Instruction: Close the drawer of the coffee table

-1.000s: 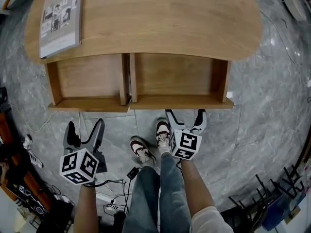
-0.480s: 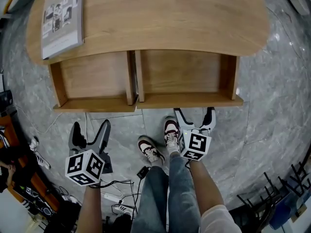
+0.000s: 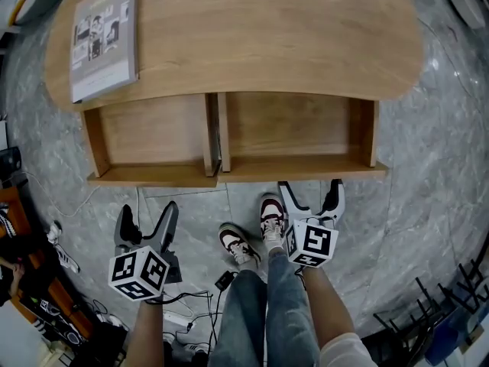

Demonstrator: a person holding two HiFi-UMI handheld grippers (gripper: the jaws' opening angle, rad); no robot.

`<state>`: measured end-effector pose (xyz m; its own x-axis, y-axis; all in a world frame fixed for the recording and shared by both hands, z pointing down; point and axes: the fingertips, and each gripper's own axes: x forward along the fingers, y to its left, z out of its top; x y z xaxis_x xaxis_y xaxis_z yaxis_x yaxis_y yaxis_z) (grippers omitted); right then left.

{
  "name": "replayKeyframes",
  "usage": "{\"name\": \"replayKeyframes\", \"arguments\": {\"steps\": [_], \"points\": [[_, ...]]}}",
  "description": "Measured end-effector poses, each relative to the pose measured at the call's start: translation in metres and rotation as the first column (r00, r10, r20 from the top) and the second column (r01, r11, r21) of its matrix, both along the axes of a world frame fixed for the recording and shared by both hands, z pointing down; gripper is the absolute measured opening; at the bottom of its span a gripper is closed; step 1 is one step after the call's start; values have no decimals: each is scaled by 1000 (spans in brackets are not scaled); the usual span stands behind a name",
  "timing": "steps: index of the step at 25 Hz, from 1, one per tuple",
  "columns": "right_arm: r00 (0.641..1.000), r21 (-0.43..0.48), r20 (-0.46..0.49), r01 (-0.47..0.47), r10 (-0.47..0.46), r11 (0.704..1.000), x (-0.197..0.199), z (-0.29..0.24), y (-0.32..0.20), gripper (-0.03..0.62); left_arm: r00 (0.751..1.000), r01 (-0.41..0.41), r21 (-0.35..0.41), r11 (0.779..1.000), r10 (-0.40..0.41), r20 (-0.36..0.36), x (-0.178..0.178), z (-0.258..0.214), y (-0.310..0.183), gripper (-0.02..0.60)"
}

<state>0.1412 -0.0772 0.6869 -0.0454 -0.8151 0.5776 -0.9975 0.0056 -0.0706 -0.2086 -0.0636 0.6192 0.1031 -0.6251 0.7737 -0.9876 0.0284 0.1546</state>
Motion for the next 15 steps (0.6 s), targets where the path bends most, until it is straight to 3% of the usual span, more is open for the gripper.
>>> {"name": "replayKeyframes", "arguments": {"steps": [15], "points": [[1000,-4,17,-7,7,1000,1,-11,-23,568,999,28,-6,1000,-28,-21,-2,2,0,531]]}}
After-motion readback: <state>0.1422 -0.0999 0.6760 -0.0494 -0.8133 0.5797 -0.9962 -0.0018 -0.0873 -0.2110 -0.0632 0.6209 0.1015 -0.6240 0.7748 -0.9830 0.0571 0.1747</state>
